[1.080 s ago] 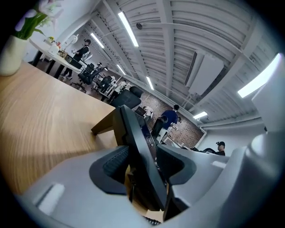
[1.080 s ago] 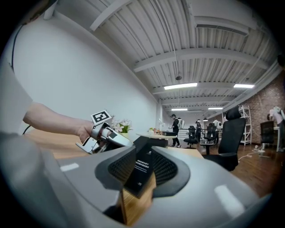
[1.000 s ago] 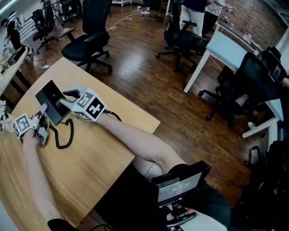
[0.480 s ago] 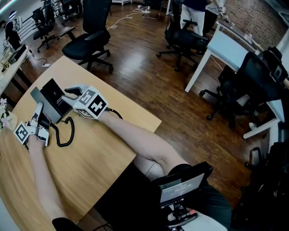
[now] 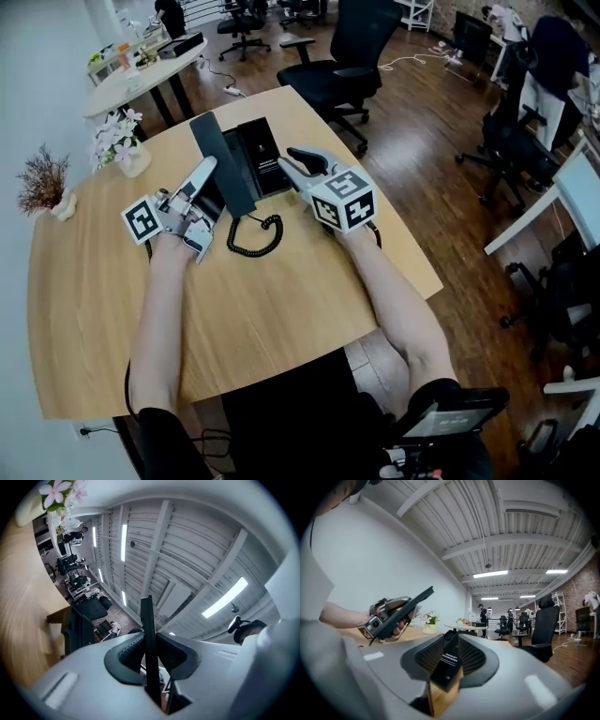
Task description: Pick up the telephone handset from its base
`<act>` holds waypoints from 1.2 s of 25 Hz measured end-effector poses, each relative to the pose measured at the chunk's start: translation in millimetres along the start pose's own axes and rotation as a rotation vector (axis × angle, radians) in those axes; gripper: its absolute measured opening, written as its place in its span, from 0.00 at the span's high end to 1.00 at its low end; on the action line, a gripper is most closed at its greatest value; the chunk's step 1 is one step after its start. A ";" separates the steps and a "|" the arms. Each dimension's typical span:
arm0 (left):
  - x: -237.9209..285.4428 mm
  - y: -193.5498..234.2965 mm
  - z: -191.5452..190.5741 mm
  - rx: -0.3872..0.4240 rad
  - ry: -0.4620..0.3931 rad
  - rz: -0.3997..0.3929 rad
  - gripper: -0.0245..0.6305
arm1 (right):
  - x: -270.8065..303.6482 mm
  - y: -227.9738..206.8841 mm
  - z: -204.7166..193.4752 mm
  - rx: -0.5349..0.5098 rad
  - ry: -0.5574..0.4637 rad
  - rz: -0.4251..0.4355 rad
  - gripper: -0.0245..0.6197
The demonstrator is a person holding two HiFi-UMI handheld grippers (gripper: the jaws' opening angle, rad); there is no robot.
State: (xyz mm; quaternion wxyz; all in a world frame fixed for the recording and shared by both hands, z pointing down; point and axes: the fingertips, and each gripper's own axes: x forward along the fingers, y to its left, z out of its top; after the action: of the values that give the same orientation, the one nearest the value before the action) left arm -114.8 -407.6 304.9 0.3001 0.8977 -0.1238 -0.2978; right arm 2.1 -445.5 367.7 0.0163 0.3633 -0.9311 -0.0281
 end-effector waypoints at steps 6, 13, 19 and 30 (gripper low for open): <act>-25.8 -66.6 -19.7 0.033 -0.014 -0.098 0.84 | 5.2 6.6 14.0 -0.020 -0.049 0.000 0.82; -31.3 -97.5 -56.2 0.105 0.016 -0.174 0.85 | -3.9 3.6 6.1 -0.035 -0.025 -0.003 0.82; -54.6 -119.3 -60.3 0.078 -0.037 -0.198 0.85 | -4.3 5.3 11.2 -0.044 -0.034 -0.005 0.82; -60.7 -121.5 -69.0 0.061 -0.037 -0.224 0.85 | 0.1 3.9 7.9 -0.058 -0.010 -0.009 0.92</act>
State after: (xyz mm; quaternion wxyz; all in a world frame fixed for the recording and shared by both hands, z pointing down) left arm -115.7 -255.3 302.7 0.2351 0.9091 -0.0374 -0.3419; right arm -1.0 -442.4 360.1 0.0222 0.3669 -0.9283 -0.0568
